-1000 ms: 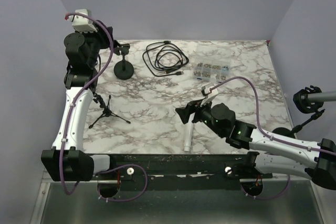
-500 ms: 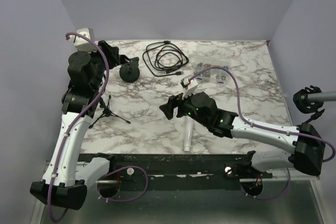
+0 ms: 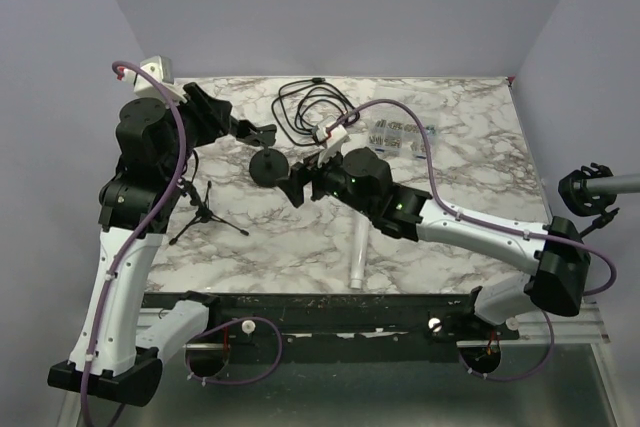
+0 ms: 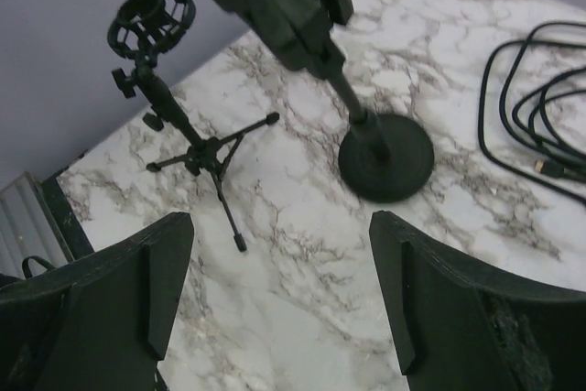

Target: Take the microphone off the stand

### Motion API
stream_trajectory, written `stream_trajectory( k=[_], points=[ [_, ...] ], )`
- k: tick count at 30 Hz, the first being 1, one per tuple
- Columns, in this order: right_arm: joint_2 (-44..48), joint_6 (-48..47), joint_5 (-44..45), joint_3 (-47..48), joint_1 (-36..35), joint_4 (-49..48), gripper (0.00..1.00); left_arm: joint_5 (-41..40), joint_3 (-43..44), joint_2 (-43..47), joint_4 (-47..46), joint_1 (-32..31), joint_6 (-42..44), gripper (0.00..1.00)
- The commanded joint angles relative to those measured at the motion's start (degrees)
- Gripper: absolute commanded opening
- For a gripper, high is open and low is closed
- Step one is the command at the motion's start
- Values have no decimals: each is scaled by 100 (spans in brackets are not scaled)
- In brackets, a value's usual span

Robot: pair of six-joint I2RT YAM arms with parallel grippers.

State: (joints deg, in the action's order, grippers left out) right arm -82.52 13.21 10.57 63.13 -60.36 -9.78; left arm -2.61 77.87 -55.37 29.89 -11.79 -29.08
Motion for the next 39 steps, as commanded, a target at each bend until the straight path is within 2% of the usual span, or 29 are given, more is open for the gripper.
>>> stream_trajectory(
  k=[1,7,11,15,20,22,26,39],
  points=[
    [-289,-999,-383,645,15,-62,87,260,432,135,420,-135,-256,0],
    [-535,-1391,-1249,923,251,-192,86,466,649,46,790,-275,-98,0],
    [-741,-1558,-1786,1117,519,-218,81,518,839,-64,1030,-280,45,0],
    [-1011,-1886,-1603,1346,560,-196,81,556,922,-131,1080,-289,78,0],
    [-1220,-2068,-1851,1580,565,-198,80,551,909,-186,1080,-289,78,0],
    [-1210,-2064,-1830,1580,560,-283,78,534,917,-202,1080,-290,93,0],
    [-1170,-2122,-1723,1544,565,-359,65,481,927,-232,1064,-289,129,0],
    [-1333,-2226,-1675,1818,560,-191,60,437,1041,-342,1115,-289,175,0]
  ],
)
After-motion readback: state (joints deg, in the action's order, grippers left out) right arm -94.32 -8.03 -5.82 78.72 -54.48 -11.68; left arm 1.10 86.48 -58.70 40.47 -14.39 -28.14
